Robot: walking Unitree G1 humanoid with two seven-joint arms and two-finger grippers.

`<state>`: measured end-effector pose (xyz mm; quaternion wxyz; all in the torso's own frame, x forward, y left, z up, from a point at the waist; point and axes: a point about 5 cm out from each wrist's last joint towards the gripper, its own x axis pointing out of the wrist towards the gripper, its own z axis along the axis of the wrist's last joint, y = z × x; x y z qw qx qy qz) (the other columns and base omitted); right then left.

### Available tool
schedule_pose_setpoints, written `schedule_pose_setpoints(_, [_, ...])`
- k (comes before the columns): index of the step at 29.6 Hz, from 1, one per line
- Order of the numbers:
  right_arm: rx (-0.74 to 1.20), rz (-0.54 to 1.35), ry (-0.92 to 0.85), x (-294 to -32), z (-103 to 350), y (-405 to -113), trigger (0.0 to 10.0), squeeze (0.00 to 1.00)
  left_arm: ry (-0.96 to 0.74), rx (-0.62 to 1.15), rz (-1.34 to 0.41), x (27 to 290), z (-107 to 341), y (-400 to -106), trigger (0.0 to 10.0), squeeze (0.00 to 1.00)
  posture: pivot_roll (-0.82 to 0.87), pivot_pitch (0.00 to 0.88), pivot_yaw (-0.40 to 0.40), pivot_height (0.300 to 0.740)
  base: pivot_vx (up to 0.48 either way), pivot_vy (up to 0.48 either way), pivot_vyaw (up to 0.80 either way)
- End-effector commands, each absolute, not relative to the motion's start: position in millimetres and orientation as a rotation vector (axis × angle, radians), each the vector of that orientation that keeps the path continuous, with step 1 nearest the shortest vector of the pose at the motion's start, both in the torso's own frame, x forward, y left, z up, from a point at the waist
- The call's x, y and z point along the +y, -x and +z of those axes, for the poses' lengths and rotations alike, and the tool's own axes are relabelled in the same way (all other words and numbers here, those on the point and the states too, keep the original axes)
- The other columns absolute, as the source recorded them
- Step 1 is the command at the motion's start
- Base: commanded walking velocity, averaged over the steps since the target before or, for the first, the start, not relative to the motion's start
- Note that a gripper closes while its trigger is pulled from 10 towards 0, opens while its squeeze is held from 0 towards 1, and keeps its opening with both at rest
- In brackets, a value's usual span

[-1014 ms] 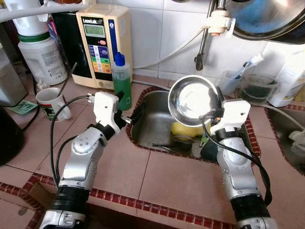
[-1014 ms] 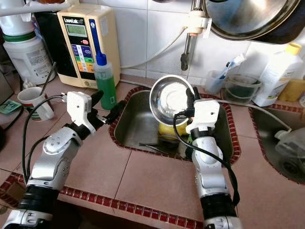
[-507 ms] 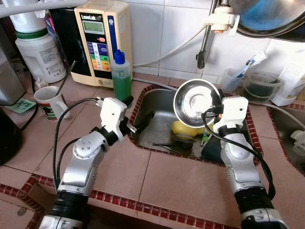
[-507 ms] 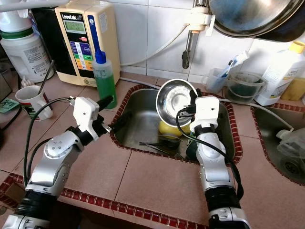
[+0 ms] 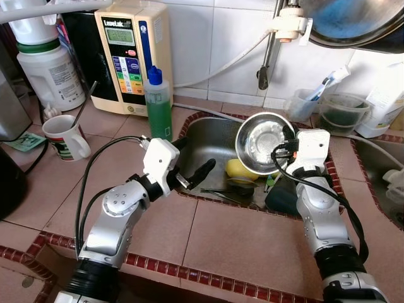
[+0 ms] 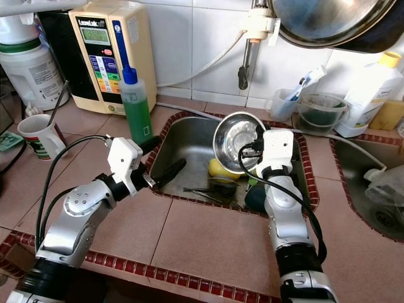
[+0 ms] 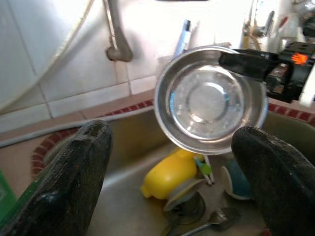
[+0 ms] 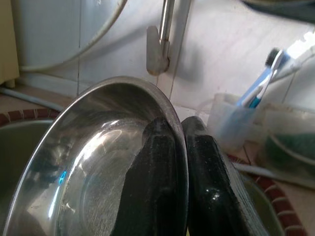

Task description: Kitchen organization

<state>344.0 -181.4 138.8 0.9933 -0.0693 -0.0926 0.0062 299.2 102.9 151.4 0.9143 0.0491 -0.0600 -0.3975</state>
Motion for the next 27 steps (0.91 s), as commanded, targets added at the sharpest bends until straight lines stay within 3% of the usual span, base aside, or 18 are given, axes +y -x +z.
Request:
schedule_pose_setpoints(1, [-0.169, 0.013, 0.115, -179.9, 139.7, -347.8, 10.0, 0.0, -0.113, -0.128, -0.842, 100.6, 155.1, -296.0, 10.0, 0.0, -0.05, 0.026, 0.036, 0.74, 0.0, 0.0, 0.0])
schedule_pose_setpoints(27, [-0.001, 0.174, 0.032, -175.5, 131.2, -370.1, 10.0, 0.0, -0.107, -0.1, -0.934, 81.7, 151.9, -271.3, 10.0, 0.0, -0.02, 0.034, 0.024, 0.74, 0.0, 0.0, 0.0])
